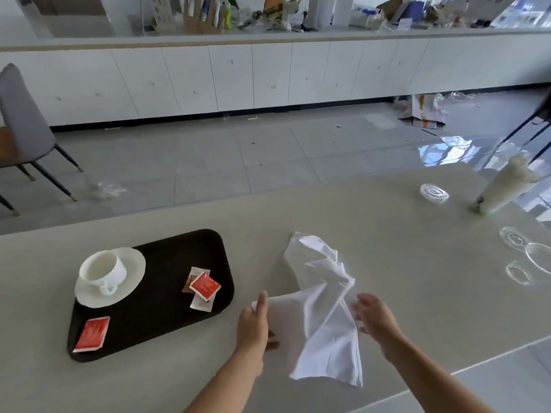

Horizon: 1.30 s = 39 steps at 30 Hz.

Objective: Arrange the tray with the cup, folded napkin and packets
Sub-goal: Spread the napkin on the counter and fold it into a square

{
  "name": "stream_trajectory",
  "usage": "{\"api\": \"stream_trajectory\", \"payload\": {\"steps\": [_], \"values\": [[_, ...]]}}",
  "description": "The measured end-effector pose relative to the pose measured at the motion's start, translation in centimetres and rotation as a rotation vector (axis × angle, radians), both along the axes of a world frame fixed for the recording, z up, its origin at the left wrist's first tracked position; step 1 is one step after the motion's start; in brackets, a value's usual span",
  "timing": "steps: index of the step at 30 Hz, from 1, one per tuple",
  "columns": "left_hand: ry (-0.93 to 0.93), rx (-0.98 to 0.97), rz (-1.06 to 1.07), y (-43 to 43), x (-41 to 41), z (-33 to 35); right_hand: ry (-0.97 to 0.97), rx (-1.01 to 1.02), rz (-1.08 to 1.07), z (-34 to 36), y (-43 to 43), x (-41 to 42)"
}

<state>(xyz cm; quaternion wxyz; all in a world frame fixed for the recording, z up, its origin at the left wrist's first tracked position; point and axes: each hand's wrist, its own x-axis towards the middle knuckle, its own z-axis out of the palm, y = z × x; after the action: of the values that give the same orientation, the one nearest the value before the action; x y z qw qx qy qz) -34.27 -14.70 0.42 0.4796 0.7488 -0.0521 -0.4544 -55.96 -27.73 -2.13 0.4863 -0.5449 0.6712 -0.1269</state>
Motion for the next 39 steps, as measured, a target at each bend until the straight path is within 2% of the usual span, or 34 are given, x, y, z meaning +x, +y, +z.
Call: {"api": "stream_trajectory", "payload": {"steps": [1, 2, 4, 7, 13, 16, 20, 22, 24, 27, 29, 32, 33, 35, 37, 39], "values": [[0.04, 0.005, 0.024, -0.6, 0.3, 0.0, 0.149, -0.048, 0.088, -0.2, 0.4, 0.5], [-0.002, 0.021, 0.037, -1.0, 0.7, -0.2, 0.243, -0.097, 0.147, -0.3, 0.7, 1.2], [-0.12, 0.047, 0.06, -1.3, 1.4, -0.5, 0.323, -0.155, 0.199, -0.3, 0.6, 2.3], [-0.091, 0.021, 0.144, -0.5, 1.9, -0.7, 0.425, -0.191, 0.288, -0.5, 0.1, 2.7], [0.096, -0.168, 0.295, 1.3, 1.5, -0.4, 0.457, -0.327, 0.458, -1.9, -1.5, 2.0], [0.092, -0.21, 0.394, 1.6, 0.0, 0.4, 0.456, -0.358, 0.567, -2.0, -3.1, 1.1], [0.058, -0.147, 0.558, 2.8, -2.5, 0.2, 0.437, -0.46, 0.44, -0.3, -7.4, -4.1], [0.083, -0.085, 0.573, 3.3, -4.7, -0.5, 0.426, -0.494, 0.335, 0.7, -10.0, -7.2], [0.103, 0.0, 0.568, 3.9, -7.1, -1.2, 0.467, -0.5, 0.319, 1.3, -11.7, -10.0], [0.016, 0.164, 0.416, 4.5, -9.3, -2.7, 0.544, -0.464, 0.395, 1.4, -13.1, -12.8], [-0.053, 0.222, 0.399, 4.2, -9.1, -3.1, 0.584, -0.425, 0.452, 1.4, -14.1, -13.7], [-0.327, 0.363, 0.391, 2.7, -7.7, -3.3, 0.558, -0.389, 0.427, 1.3, -15.6, -13.7], [-0.472, 0.409, 0.294, 1.7, -7.2, -3.2, 0.493, -0.404, 0.366, 1.2, -16.0, -13.3], [-0.717, 0.337, 0.066, -1.5, -6.5, -3.1, 0.369, -0.428, 0.25, 0.8, -17.0, -11.8], [-0.793, 0.24, -0.159, -6.1, -6.1, -3.2, 0.335, -0.357, 0.26, 0.1, -18.0, -10.0], [-0.81, 0.276, -0.325, -10.7, -5.7, -3.4, 0.35, -0.271, 0.287, -0.5, -18.6, -8.5]]}}
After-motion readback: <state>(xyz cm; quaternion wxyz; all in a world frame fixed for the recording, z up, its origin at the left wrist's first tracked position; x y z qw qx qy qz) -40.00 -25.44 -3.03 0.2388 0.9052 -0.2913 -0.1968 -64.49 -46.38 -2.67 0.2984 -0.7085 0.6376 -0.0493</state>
